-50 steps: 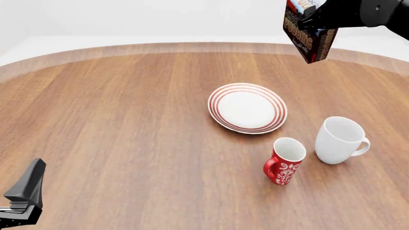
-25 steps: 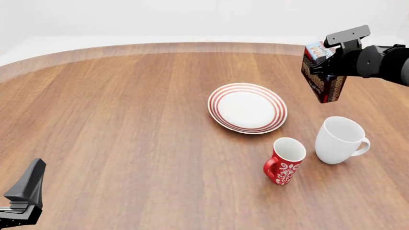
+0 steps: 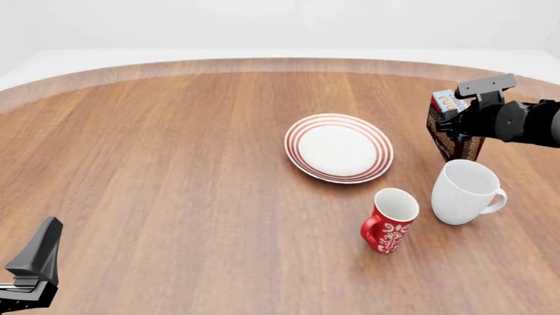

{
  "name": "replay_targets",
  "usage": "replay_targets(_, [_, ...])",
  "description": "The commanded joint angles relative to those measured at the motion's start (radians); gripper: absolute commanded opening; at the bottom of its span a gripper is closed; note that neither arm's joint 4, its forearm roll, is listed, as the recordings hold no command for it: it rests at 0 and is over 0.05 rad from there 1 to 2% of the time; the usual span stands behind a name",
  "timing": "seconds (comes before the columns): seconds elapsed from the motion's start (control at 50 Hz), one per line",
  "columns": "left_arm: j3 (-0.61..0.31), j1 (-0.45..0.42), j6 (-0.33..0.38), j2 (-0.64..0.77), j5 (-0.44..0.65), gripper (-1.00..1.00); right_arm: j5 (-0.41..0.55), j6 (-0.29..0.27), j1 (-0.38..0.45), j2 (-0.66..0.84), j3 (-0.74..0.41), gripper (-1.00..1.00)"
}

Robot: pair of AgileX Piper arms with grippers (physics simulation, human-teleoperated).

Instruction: Put the chocolate pudding to the right of the plate.

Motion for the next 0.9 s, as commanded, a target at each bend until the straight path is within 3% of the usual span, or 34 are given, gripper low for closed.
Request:
replay_targets(0.02, [0.000, 0.000, 0.000, 0.000, 0.000, 1.00, -0.033, 0.032, -0.016, -0.001, 0.027, -1.00])
replay_targets(0.06, [0.000, 0.000, 0.000, 0.000, 0.000, 1.00, -0.030, 0.021, -0.016, 0.005, 0.022, -1.00])
replay_targets(0.08, [0.000, 0.000, 0.000, 0.000, 0.000, 1.00, -0.027, 0.025, -0.015, 0.000, 0.018, 1.00])
replay_targets(0.2, [0.000, 0.000, 0.000, 0.000, 0.000, 1.00, 0.014, 0.042, -0.001, -0.041, -0.012, 1.00])
replay_targets(0.24, [0.000, 0.000, 0.000, 0.000, 0.000, 1.00, 0.054, 0.087, 0.012, -0.070, -0.043, 1.00])
replay_targets(0.42, [0.000, 0.000, 0.000, 0.000, 0.000, 1.00, 0.175, 0.112, 0.025, -0.188, -0.146, 1.00])
replay_targets(0.46, [0.000, 0.000, 0.000, 0.000, 0.000, 1.00, 0.200, 0.086, 0.034, -0.245, -0.169, 1.00])
replay_targets(0.54, [0.000, 0.000, 0.000, 0.000, 0.000, 1.00, 0.291, 0.135, 0.071, -0.368, -0.273, 1.00])
replay_targets(0.64, [0.000, 0.000, 0.000, 0.000, 0.000, 1.00, 0.390, 0.146, 0.133, -0.521, -0.390, 1.00])
replay_targets(0.7, [0.000, 0.000, 0.000, 0.000, 0.000, 1.00, 0.378, 0.149, 0.157, -0.635, -0.364, 1.00])
replay_targets(0.72, [0.000, 0.000, 0.000, 0.000, 0.000, 1.00, 0.340, 0.133, 0.163, -0.742, -0.303, 1.00])
replay_targets(0.74, [0.000, 0.000, 0.000, 0.000, 0.000, 1.00, 0.339, 0.133, 0.163, -0.743, -0.300, 1.00])
replay_targets(0.76, [0.000, 0.000, 0.000, 0.000, 0.000, 1.00, 0.292, 0.150, 0.160, -0.857, -0.238, 1.00])
replay_targets(0.8, [0.000, 0.000, 0.000, 0.000, 0.000, 1.00, 0.243, 0.123, 0.149, -0.934, -0.188, 1.00])
replay_targets(0.84, [0.000, 0.000, 0.000, 0.000, 0.000, 1.00, 0.254, 0.101, 0.148, -0.936, -0.188, 1.00])
replay_targets(0.9, [0.000, 0.000, 0.000, 0.000, 0.000, 1.00, 0.279, 0.114, 0.144, -0.924, -0.227, 1.00])
